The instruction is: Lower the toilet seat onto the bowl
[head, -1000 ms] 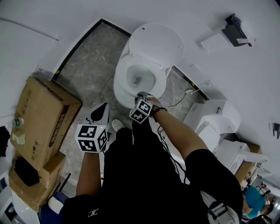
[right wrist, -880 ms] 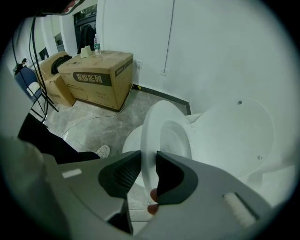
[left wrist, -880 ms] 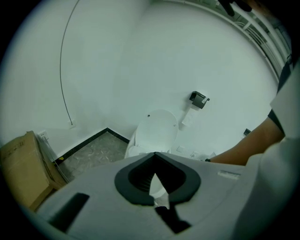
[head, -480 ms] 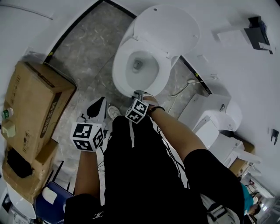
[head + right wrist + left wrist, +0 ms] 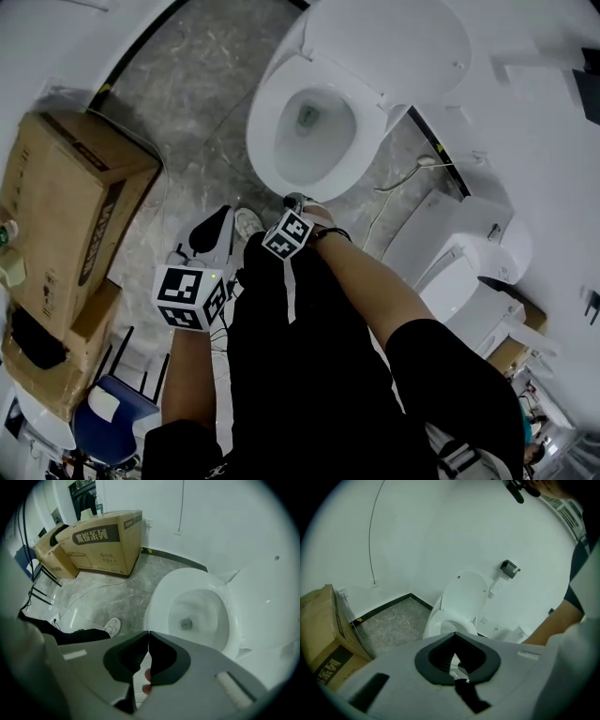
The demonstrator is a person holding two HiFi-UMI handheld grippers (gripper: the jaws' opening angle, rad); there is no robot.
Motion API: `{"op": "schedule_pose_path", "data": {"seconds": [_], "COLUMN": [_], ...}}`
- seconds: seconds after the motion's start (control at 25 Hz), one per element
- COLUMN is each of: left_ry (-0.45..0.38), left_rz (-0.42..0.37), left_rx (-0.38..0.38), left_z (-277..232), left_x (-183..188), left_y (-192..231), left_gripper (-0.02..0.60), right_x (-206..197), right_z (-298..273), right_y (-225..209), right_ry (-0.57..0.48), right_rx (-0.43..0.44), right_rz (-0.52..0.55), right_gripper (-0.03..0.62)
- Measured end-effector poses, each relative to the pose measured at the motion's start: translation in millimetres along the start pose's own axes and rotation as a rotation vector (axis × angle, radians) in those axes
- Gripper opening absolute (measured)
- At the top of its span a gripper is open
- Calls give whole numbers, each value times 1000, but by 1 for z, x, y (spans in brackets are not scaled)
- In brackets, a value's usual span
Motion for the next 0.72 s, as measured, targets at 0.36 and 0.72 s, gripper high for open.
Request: {"op": "schedule_pose_path", "data": {"seconds": [0.36,0.72], "left_ry": [50,60], "left_rz": [-14,12], "left_rx": [-7,2], "left_z": [-24,-34], "left_x": [-14,-21], "left_y": [6,16], "left_gripper": [9,9], "right_x": [7,8], "right_z": [-47,-60], "right_y": [2,4], "right_ry": [36,5], "right_rx": [26,30], "right_rz": [50,222], "right_gripper": [11,11]}}
Point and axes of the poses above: the fingertips, and each gripper's own axes: z backward along the fingers, y to its left, x out of its top, the point moved 7 cm from there along z, backward along the fingers, and after that the axes turned 10 degrees about y, right-handed, at the moved point
